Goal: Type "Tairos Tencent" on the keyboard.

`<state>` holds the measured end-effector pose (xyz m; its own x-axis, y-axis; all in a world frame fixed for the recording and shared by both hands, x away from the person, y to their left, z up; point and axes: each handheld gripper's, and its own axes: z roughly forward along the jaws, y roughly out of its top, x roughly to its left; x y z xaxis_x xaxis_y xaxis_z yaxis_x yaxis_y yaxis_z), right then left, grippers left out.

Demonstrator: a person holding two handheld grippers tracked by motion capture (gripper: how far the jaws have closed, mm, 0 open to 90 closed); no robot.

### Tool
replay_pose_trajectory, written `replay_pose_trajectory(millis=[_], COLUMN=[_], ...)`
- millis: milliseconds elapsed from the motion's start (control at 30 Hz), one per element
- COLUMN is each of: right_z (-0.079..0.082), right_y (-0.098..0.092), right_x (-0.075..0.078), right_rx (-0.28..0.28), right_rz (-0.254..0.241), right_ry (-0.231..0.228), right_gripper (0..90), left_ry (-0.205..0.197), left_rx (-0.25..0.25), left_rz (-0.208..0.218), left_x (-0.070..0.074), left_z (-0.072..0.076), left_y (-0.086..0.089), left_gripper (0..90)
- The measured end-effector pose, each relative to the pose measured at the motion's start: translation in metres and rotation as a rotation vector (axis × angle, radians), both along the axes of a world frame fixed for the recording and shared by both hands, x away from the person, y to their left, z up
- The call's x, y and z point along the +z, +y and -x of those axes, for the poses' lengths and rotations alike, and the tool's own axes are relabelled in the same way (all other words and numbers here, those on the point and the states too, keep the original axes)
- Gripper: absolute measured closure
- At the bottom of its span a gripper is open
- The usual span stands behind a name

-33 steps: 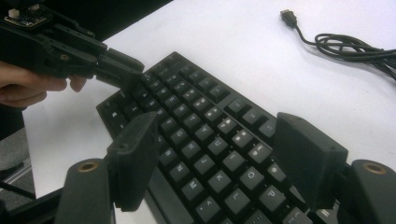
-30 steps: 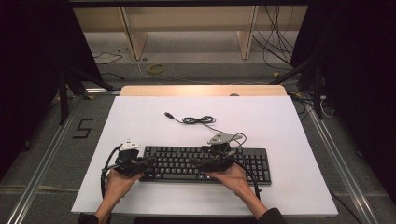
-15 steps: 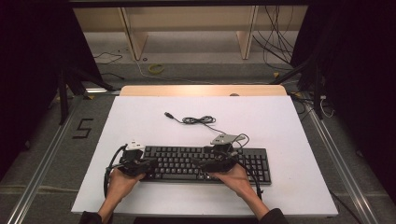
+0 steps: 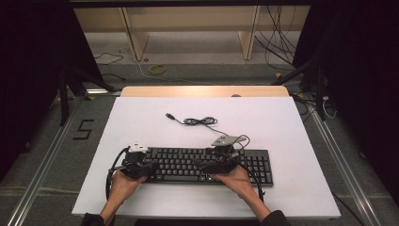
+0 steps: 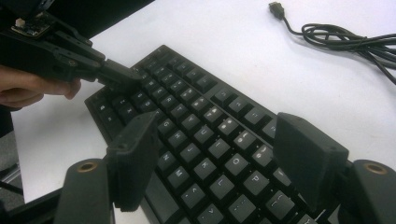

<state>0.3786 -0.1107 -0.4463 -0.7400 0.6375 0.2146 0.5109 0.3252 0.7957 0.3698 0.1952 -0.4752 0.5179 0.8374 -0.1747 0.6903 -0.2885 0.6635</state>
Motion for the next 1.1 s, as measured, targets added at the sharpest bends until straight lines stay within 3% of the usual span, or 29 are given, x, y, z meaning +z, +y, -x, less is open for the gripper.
replay_pose_trajectory(millis=[100,500,667,900,1100], right_z=[0.0,-0.001,-0.002,-0.004,-0.005], right_y=[0.001,0.002,0.003,0.006,0.01], right_x=[0.0,-0.001,-0.001,-0.001,-0.003], right_rx=[-0.002,-0.003,-0.002,0.002,0.011], right_rz=[0.001,0.001,0.004,0.005,0.016], right_ry=[0.001,0.0,-0.002,0.0,0.005], right_gripper=[32.9,35.5,37.1,40.1,50.4], left_ry=[-0.003,-0.046,-0.052,-0.046,-0.062], left_rx=[-0.005,-0.001,0.003,0.018,0.004], left_rz=[-0.008,0.04,0.077,0.098,0.124], left_x=[0.001,0.011,0.013,0.015,0.017], left_z=[0.0,0.007,0.01,0.011,0.018], left_y=[0.0,0.0,0.0,0.002,0.0], left_gripper=[89.6,86.1,75.5,51.8,40.6])
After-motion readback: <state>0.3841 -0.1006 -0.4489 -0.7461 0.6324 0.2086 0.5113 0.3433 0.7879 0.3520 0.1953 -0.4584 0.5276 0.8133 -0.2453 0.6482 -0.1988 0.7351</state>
